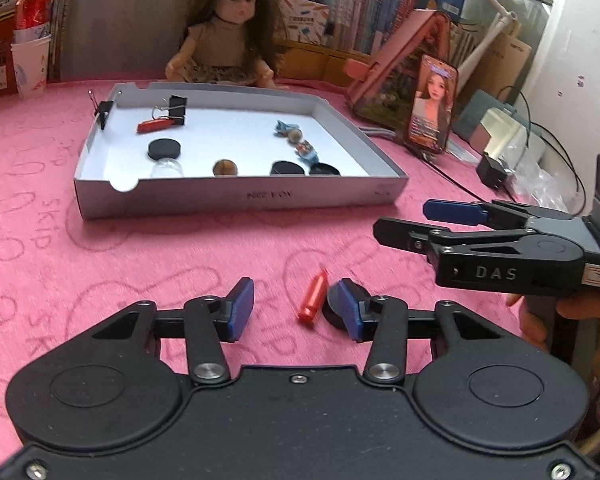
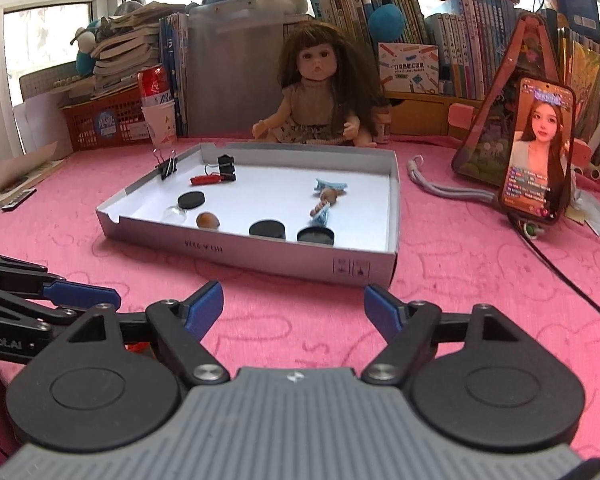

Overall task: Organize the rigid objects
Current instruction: 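Withdraw both tools from the tray toward the remaining objects, then grasp a red crayon with the left tool while the right tool grasps a black disc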

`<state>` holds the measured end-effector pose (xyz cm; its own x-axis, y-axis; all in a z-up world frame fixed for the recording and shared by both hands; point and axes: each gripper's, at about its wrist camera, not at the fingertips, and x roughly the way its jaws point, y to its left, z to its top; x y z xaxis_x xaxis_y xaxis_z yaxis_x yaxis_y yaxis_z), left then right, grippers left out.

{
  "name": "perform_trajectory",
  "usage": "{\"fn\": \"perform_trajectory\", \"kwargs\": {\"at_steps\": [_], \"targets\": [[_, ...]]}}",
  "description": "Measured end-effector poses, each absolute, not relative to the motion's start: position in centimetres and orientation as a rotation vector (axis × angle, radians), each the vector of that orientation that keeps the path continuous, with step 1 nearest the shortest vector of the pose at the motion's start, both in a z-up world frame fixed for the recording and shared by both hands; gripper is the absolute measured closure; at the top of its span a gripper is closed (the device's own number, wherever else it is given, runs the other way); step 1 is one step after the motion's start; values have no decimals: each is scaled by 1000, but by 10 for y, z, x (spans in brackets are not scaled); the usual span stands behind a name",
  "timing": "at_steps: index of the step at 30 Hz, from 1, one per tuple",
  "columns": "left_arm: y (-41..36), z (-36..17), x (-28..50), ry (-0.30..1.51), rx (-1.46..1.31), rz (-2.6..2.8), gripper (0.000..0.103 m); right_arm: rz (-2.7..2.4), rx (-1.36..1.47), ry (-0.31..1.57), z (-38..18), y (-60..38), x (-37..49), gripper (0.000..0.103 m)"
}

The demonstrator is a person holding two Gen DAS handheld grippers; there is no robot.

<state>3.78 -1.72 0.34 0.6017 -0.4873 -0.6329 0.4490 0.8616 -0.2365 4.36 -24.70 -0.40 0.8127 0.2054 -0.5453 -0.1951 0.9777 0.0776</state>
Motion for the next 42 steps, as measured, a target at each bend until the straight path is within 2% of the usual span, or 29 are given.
{"fn": "perform_trajectory", "kwargs": {"at_steps": [4,11,14,16,18,30,33,40,42], "targets": [[-20,2,31,748,-27,-557,69,244,23,586,-9,-248,37,17],[-25,-2,35,749,-33,-548,76,328,-18,572,-13,-244,25,15],[-26,-3,42,755,-57,-540,84,346,-17,569,-14,-245,23,14],[-29,-3,44,749,-55,-536,93,354,-23,568,-14,-245,22,14],[-31,-1,46,741,-45,-531,97,364,-29,568,-14,-245,20,14],[-22,6,49,714,-44,-475,99,486,-116,590,-20,-217,12,15],[-19,6,50,715,-48,-467,99,494,-143,586,-22,-209,11,25],[-18,4,50,720,-55,-461,99,485,-165,580,-23,-200,11,65],[-18,3,50,722,-55,-461,99,470,-168,579,-24,-200,11,66]]}}
